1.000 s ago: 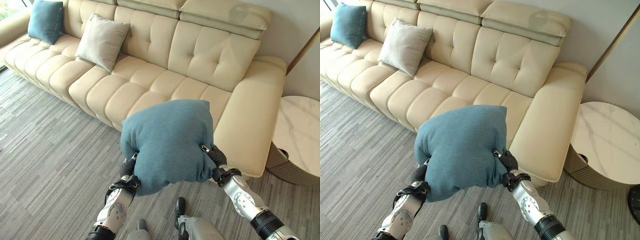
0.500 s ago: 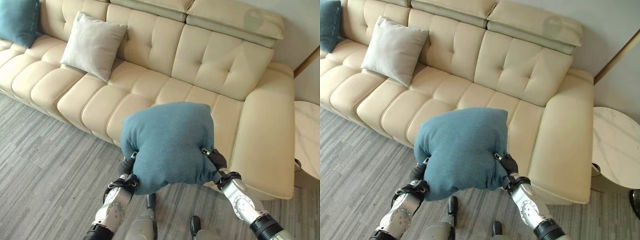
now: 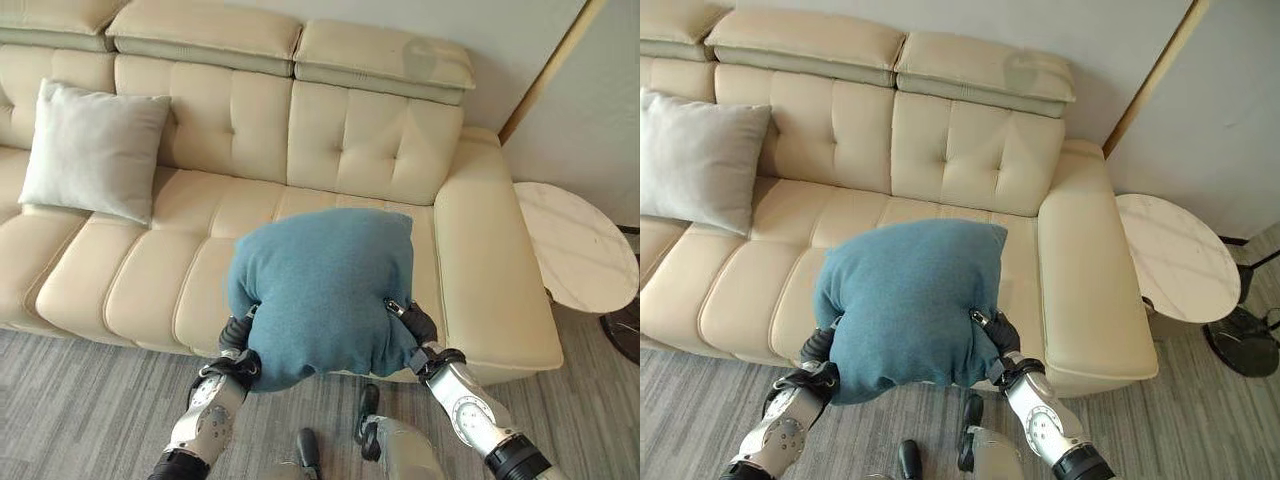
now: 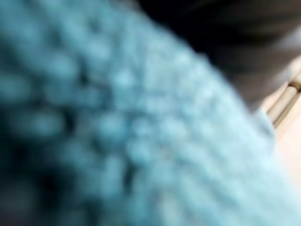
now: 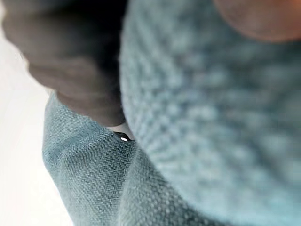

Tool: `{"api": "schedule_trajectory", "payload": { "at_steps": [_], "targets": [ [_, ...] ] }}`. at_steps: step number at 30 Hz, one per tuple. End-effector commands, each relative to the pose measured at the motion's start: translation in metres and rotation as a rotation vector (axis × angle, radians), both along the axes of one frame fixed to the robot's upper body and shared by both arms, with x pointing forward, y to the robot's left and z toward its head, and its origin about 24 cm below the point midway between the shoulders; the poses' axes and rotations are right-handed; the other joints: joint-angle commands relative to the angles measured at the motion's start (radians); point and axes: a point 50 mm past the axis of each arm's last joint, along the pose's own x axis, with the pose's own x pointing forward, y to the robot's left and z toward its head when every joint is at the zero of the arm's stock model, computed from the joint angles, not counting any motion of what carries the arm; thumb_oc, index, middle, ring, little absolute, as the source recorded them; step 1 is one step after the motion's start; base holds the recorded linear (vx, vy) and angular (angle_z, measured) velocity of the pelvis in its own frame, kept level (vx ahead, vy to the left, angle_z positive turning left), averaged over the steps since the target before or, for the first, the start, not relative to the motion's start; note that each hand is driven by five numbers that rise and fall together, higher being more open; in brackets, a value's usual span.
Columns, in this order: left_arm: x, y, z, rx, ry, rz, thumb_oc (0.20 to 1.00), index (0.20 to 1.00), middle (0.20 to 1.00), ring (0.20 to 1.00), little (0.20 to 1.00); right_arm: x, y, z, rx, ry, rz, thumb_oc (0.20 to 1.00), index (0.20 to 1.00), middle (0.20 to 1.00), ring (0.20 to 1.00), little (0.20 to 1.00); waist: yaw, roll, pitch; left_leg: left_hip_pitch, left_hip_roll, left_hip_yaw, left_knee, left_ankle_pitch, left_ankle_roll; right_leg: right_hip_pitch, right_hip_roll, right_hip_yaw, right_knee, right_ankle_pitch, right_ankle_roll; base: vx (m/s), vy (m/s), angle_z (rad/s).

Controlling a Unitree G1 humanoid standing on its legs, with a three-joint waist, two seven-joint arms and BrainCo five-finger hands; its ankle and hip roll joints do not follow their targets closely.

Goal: Pick up all the scattered cushions and arrange them neatly on the sofa.

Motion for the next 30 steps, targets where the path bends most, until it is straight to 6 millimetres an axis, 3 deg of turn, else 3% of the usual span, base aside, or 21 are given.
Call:
{"api": "schedule_trajectory", "payload": {
  "at_steps": [1, 3, 4, 8, 10, 11, 18, 24, 28, 30],
  "targets": [
    [0.028, -0.079, 0.060, -0.181, -0.323, -0.243, 0.200, 0.200, 0.200, 0.200, 0.200, 0.001, 0.075, 0.045, 0.205, -0.204, 0.283, 0.200, 0.200, 0.200, 0.200, 0.200, 0.015, -0.004, -0.051, -0.004, 0.129, -0.054, 0.101, -0.103, -0.094, 0.167, 0.035, 0.013, -0.131, -0.028, 0.026, 0.37, -0.255, 0.21],
    [0.026, -0.081, 0.058, -0.183, -0.314, -0.248, 0.200, 0.200, 0.200, 0.200, 0.200, 0.001, 0.073, 0.044, 0.197, -0.197, 0.282, 0.200, 0.200, 0.200, 0.200, 0.200, 0.016, -0.003, -0.047, -0.018, 0.135, -0.069, 0.174, -0.120, -0.098, 0.189, 0.038, 0.021, -0.129, -0.045, 0.011, 0.17, -0.096, 0.12],
    [0.026, -0.082, 0.056, -0.189, -0.307, -0.246, 0.200, 0.200, 0.200, 0.200, 0.200, 0.002, 0.070, 0.042, 0.190, -0.185, 0.268, 0.200, 0.200, 0.200, 0.200, 0.200, 0.021, 0.000, -0.039, -0.042, 0.137, -0.109, 0.220, -0.094, -0.109, 0.208, 0.044, 0.037, -0.136, -0.058, 0.000, 0.14, -0.032, 0.14],
    [0.026, -0.086, 0.058, -0.196, -0.313, -0.256, 0.200, 0.200, 0.200, 0.200, 0.200, 0.002, 0.071, 0.042, 0.186, -0.184, 0.280, 0.200, 0.200, 0.200, 0.200, 0.200, 0.028, -0.005, -0.042, -0.111, 0.139, -0.161, 0.178, -0.071, -0.112, 0.226, 0.037, 0.050, -0.155, -0.066, 0.008, 0.11, 0.028, -0.01],
    [0.029, -0.084, 0.061, -0.179, -0.325, -0.248, 0.200, 0.200, 0.200, 0.200, 0.200, 0.005, 0.067, 0.044, 0.168, -0.201, 0.263, 0.200, 0.200, 0.200, 0.200, 0.200, 0.043, -0.004, -0.029, -0.182, 0.166, -0.204, 0.122, 0.009, -0.131, 0.244, 0.034, 0.064, -0.153, -0.076, 0.013, 0.18, 0.111, -0.22],
    [0.029, -0.083, 0.061, -0.182, -0.320, -0.239, 0.200, 0.200, 0.200, 0.200, 0.200, 0.006, 0.064, 0.045, 0.172, -0.198, 0.239, 0.200, 0.200, 0.200, 0.200, 0.200, 0.048, -0.001, -0.031, -0.173, 0.175, -0.228, 0.105, 0.011, -0.134, 0.258, 0.036, 0.096, -0.152, -0.084, 0.019, 0.20, 0.117, -0.47],
    [0.026, -0.086, 0.056, -0.143, -0.307, -0.291, 0.200, 0.200, 0.200, 0.200, 0.200, 0.003, 0.065, 0.042, 0.148, -0.192, 0.270, 0.200, 0.200, 0.200, 0.200, 0.200, 0.035, 0.023, -0.050, -0.110, 0.156, -0.215, 0.042, 0.006, -0.125, 0.279, 0.030, 0.132, -0.161, -0.084, 0.025, 0.14, 0.107, -0.57],
    [0.040, -0.081, 0.062, -0.020, -0.334, -0.333, 0.200, 0.200, 0.200, 0.200, 0.200, 0.007, 0.075, 0.047, 0.150, -0.207, 0.280, 0.200, 0.200, 0.200, 0.200, 0.200, 0.012, 0.036, -0.047, -0.070, 0.143, -0.138, 0.016, -0.020, -0.097, 0.256, 0.013, 0.195, -0.172, -0.064, 0.047, 0.07, 0.129, -0.30],
    [0.081, -0.088, 0.117, 0.137, -0.532, -0.344, 0.200, 0.200, 0.200, 0.200, 0.200, 0.040, 0.095, 0.101, 0.076, -0.430, 0.295, 0.200, 0.200, 0.200, 0.200, 0.200, -0.002, 0.040, 0.006, -0.161, 0.141, -0.117, 0.046, -0.027, -0.086, 0.132, 0.003, 0.233, -0.144, -0.046, 0.055, -0.16, 0.067, -0.11],
    [0.105, -0.090, 0.163, 0.242, -0.675, -0.351, 0.200, 0.200, 0.200, 0.200, 0.200, 0.061, 0.102, 0.137, -0.005, -0.561, 0.287, 0.200, 0.200, 0.200, 0.200, 0.200, -0.006, 0.038, 0.044, -0.251, 0.141, -0.112, 0.088, -0.026, -0.084, 0.036, 0.002, 0.252, -0.106, -0.032, 0.054, -0.27, 0.012, -0.16]
  ]
}}
